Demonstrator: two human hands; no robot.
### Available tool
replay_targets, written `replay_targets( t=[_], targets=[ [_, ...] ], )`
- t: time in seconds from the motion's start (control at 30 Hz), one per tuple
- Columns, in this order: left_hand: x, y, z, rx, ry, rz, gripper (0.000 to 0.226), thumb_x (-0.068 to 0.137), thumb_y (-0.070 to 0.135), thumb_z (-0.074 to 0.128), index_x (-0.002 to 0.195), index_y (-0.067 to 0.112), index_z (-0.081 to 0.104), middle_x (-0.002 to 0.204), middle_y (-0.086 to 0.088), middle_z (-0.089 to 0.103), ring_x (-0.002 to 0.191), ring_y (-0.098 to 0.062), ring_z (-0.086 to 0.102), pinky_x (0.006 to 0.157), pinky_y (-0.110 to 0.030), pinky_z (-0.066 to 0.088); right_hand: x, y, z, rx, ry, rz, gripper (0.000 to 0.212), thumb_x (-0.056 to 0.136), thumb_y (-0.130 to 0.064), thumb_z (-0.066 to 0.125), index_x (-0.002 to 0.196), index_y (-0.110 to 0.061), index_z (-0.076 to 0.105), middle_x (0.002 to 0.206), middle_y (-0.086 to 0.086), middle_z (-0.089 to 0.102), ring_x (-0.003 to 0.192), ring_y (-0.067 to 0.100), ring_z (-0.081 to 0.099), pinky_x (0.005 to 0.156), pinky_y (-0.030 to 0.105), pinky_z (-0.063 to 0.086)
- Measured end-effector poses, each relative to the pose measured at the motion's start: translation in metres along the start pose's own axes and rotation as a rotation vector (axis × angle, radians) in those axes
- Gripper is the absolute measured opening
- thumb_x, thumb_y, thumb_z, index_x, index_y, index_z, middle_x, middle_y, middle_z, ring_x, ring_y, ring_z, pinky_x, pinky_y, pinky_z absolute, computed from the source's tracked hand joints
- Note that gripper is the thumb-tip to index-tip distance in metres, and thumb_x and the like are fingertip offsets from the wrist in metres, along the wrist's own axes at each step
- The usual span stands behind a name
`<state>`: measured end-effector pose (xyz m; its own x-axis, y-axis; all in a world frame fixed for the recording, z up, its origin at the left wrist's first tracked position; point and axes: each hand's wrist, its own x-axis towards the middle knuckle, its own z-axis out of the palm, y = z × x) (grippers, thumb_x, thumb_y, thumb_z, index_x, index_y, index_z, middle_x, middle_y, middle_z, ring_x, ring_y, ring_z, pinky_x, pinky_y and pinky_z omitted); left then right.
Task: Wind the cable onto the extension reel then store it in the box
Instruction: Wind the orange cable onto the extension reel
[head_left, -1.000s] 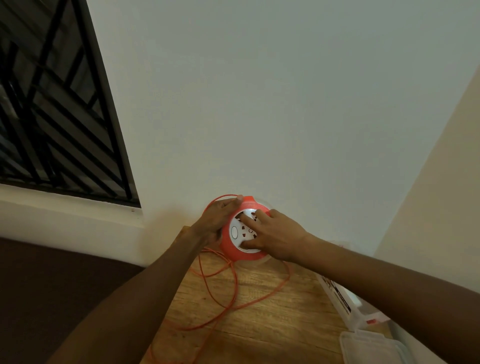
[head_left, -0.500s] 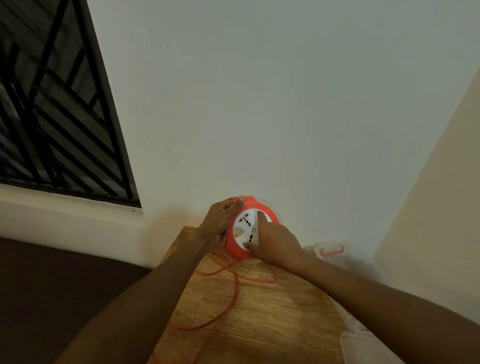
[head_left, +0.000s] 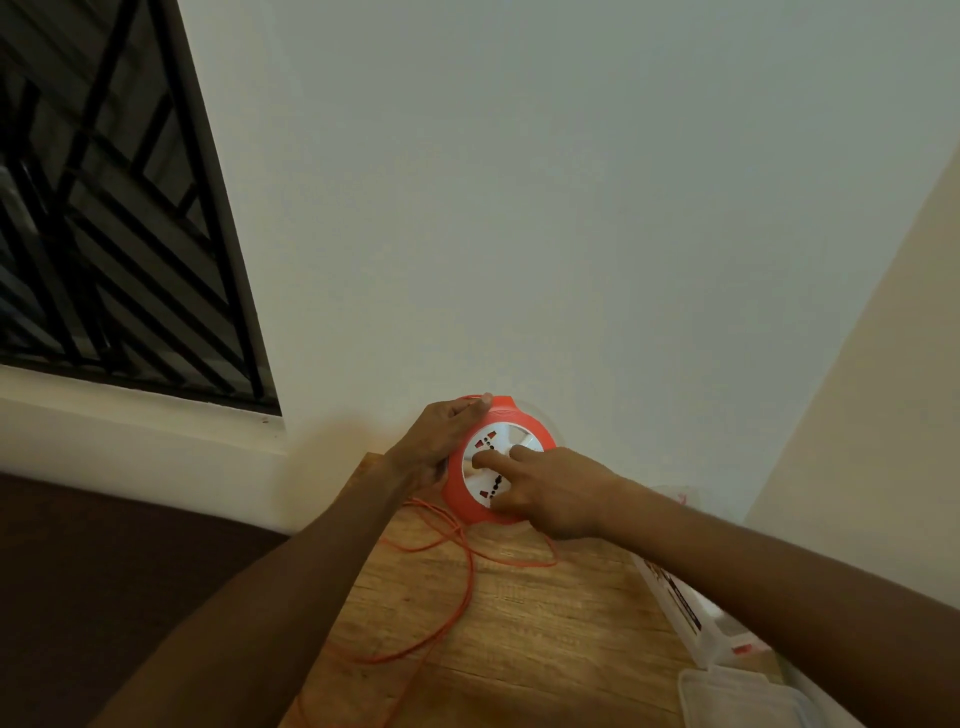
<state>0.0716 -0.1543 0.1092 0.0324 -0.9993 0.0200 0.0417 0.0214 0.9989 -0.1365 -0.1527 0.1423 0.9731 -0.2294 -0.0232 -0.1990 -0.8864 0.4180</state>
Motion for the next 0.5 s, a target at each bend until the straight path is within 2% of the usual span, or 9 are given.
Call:
replay_targets(
  t=[0.13, 0.23, 0.33, 0.5],
  targets=[
    [0.0, -0.002, -0.006, 0.038, -0.013, -0.02, 0.044, 0.091, 0.055, 0.063, 0.118, 0.022, 0.075, 0.108, -0.016, 0.08, 0.093, -0.037, 0.078, 0.078, -0.047, 0.066, -0.005, 0.012, -0.012, -0.092, -0.107, -0.075, 0.04, 0.091, -0.019, 0.068, 0.129, -0.031, 0.061, 0.163, 0.0, 0.022, 0.124, 0.036, 0.048, 0.077, 0.045, 0.059],
    [0.0, -0.003, -0.006, 0.098, -0.013, -0.025, 0.045, 0.093, 0.055, 0.062, 0.119, 0.021, 0.074, 0.104, -0.013, 0.081, 0.09, -0.035, 0.079, 0.075, -0.045, 0.067, -0.004, 0.011, -0.014, -0.114, -0.172, -0.102, 0.045, 0.095, -0.021, 0.063, 0.135, -0.038, 0.053, 0.165, -0.003, 0.013, 0.128, 0.036, 0.045, 0.08, 0.046, 0.058],
    [0.0, -0.004, -0.004, 0.102, -0.055, -0.03, 0.051, 0.087, 0.059, 0.066, 0.117, 0.019, 0.076, 0.103, -0.015, 0.081, 0.086, -0.033, 0.079, 0.073, -0.043, 0.066, -0.001, 0.006, -0.013, -0.131, -0.221, -0.105, 0.048, 0.097, -0.023, 0.06, 0.139, -0.041, 0.045, 0.166, -0.005, 0.008, 0.129, 0.037, 0.043, 0.084, 0.047, 0.057],
    [0.002, -0.007, -0.003, 0.075, -0.082, -0.065, 0.056, 0.085, 0.06, 0.068, 0.121, 0.017, 0.074, 0.106, -0.018, 0.08, 0.09, -0.037, 0.078, 0.078, -0.047, 0.066, 0.006, -0.003, -0.012, -0.176, -0.272, -0.033, 0.055, 0.093, -0.021, 0.067, 0.144, -0.029, 0.049, 0.164, -0.004, 0.016, 0.128, 0.039, 0.043, 0.09, 0.051, 0.055]
  ],
)
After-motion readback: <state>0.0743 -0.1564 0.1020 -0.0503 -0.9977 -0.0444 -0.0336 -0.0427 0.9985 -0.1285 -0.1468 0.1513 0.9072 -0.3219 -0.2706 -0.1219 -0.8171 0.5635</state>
